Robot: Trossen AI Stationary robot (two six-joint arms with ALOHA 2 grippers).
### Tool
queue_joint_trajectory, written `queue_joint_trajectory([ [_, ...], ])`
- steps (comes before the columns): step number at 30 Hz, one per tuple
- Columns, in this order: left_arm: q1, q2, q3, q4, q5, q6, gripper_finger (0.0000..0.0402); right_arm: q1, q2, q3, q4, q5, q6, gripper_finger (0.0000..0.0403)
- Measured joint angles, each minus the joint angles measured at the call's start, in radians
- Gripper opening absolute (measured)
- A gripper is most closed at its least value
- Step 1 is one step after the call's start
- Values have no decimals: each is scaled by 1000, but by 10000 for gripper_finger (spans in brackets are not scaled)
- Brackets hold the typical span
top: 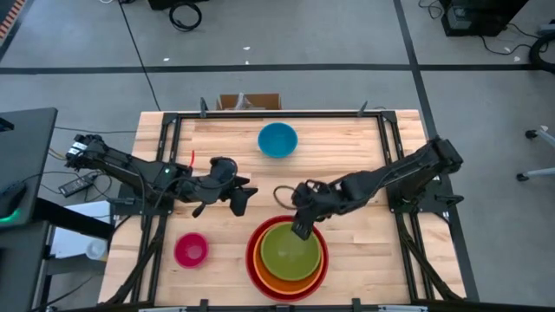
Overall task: Nest bowls inside each other
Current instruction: Stack the green bowl on top of the orange bowl, then stack the blue bowl on top of the green bowl
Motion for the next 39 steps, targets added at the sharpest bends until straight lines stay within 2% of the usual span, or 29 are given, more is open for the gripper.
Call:
queue_joint_trajectory([
  [3,0,0,0,-2,0,-12,243,-22,-35,0,-14,35,-7,187],
  [7,6,0,0,-5,0,5,243,-52,-18,0,-35,43,-36,182],
  [18,26,-4,0,-65,18,11,243,-31,156,-1,-73,-143,-60,170],
  [22,26,-4,0,-68,18,12,243,-5,161,-1,-58,-159,-67,170],
  [30,26,-4,0,-114,28,11,243,-30,63,-1,-48,-53,-32,170],
  [33,26,-4,0,-116,98,-7,243,-57,33,-1,-45,-27,-32,170],
  [36,9,-4,1,-157,239,-42,242,-88,25,-1,-27,-44,-39,170],
  [39,-24,-4,1,-273,328,-86,242,-114,19,-1,51,-53,-140,170],
])
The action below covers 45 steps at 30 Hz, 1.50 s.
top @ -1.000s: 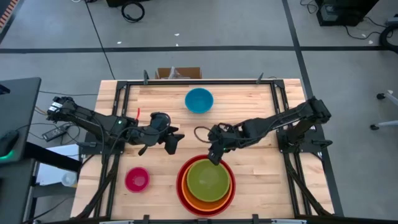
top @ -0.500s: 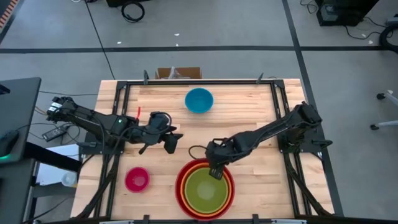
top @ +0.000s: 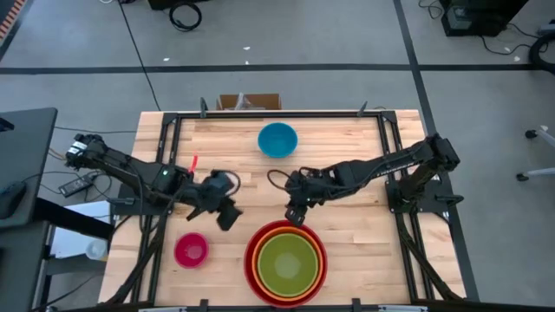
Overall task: Nest bowls inside each other
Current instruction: Stack the blue bowl on top of the green bowl
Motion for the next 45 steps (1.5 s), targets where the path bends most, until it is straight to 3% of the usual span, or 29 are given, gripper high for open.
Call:
queue_joint_trajectory([
  [4,-35,0,0,-156,18,-108,242,-32,0,0,122,52,-179,170],
  [6,-49,0,0,-195,19,-159,242,-54,0,0,173,99,-193,170],
  [15,-66,0,0,-237,23,-178,242,-321,-2,-11,96,25,119,169],
  [19,-29,1,0,-310,22,-168,242,-444,-2,-11,23,-90,236,169],
  [23,23,1,0,-355,21,-108,242,-512,28,-12,-19,-56,259,169],
  [33,157,1,0,-359,18,80,243,-569,202,-12,6,-39,362,169],
  [45,196,1,0,-361,13,158,243,-594,342,-12,76,1,380,153],
])
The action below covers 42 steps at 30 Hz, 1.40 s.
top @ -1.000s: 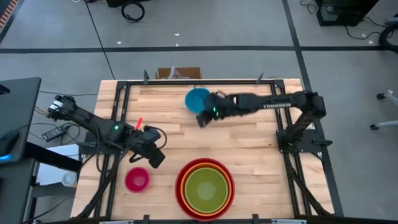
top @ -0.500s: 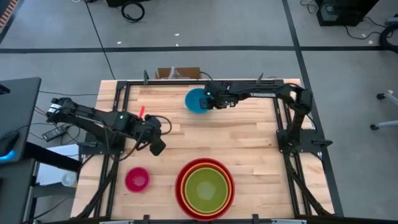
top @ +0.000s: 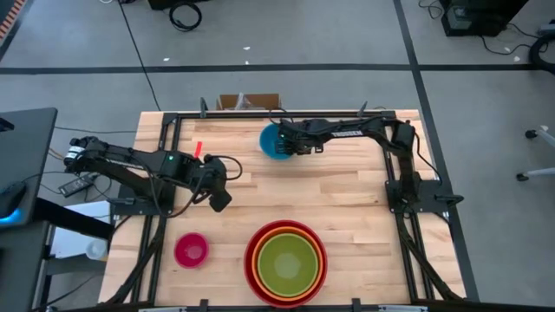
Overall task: Nest bowls inside each other
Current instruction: Stack the blue bowl on top of the green bowl
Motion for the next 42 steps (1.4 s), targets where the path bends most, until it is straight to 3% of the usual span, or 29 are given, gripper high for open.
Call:
queue_joint_trajectory([
  [9,0,0,0,0,-11,0,243,2,-37,4,12,74,-148,15],
  [17,0,0,0,1,-14,-13,243,47,-166,-1,-73,20,-272,13],
  [28,-4,0,0,47,-37,-132,243,287,-373,0,-102,-123,-343,13],
  [32,-35,0,0,52,-38,-189,243,413,-388,0,-115,-136,-328,13],
  [37,-98,0,0,71,-38,-300,243,565,-366,0,-109,-76,-396,13],
  [42,-167,0,0,146,-56,-353,241,665,-317,0,-91,-65,-406,13],
])
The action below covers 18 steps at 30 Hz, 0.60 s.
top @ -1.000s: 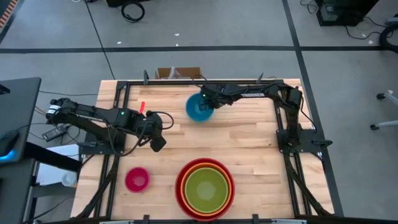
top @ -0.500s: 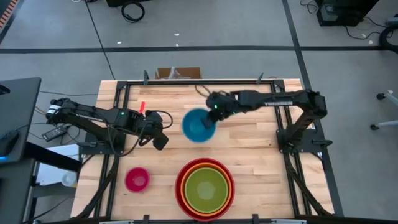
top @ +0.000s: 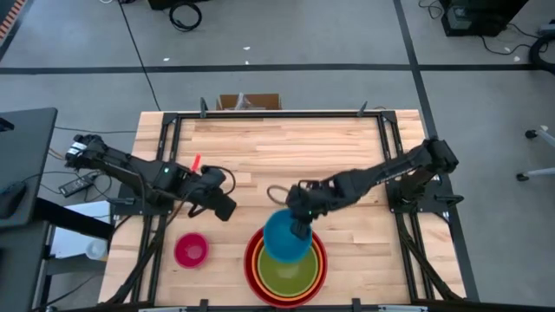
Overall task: Nest bowls inside each other
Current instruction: Stack the blue bowl on top of the green bowl
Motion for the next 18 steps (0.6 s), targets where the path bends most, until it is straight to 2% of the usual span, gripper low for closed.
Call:
queue_joint_trajectory([
  [6,-55,0,0,91,-16,1,222,72,59,0,59,-3,-36,13],
  [14,-61,0,0,112,-114,-4,211,110,144,0,98,18,-71,13],
  [18,-59,0,0,103,-114,4,211,116,157,0,90,5,-54,52],
])
